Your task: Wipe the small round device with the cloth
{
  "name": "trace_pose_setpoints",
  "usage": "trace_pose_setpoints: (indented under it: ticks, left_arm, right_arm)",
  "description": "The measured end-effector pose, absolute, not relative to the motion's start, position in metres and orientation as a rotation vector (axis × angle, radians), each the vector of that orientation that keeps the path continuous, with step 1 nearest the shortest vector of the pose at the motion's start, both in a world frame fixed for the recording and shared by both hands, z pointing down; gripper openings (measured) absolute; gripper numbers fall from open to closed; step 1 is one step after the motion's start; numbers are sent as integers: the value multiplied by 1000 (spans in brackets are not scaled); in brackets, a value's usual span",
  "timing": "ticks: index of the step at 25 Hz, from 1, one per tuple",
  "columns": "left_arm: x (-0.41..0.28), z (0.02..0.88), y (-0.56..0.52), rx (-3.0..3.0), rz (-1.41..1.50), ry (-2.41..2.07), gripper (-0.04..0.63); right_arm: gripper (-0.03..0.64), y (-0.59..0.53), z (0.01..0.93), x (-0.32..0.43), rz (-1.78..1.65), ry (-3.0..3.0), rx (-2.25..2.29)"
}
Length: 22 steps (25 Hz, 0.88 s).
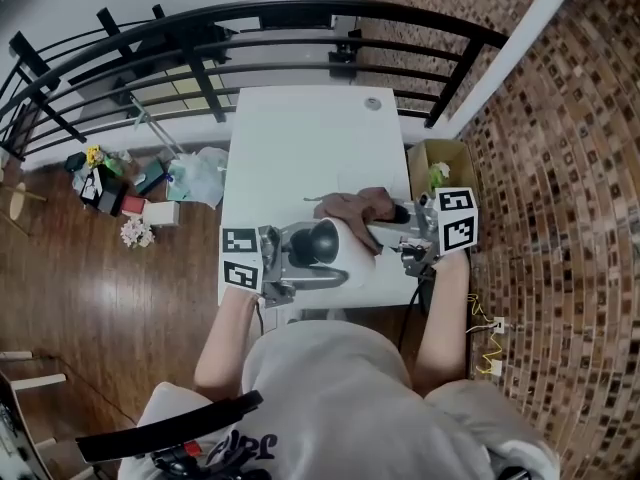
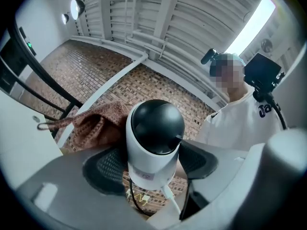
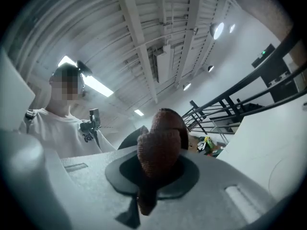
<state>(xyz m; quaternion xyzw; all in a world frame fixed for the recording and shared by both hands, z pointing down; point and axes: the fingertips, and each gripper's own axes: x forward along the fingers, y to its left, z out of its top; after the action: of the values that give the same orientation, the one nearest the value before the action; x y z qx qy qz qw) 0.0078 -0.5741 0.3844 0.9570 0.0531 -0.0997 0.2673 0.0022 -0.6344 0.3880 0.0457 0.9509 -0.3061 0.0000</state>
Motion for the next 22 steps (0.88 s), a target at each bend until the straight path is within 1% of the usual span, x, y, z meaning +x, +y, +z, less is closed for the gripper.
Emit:
trace_pose_setpoints:
  ticks: [8, 14, 22]
  left_arm:
    - [4, 382, -555, 2629, -229, 252, 360]
    - [4, 384, -551, 2637, -231, 285, 360]
    - [19, 383, -535, 2608, -266, 356, 360]
  right_arm:
    - [25, -624, 391, -7, -972, 2971, 254]
    - [26, -627, 397, -9, -989, 2955, 224]
    - [25, -626, 425, -17, -1094, 3044, 101]
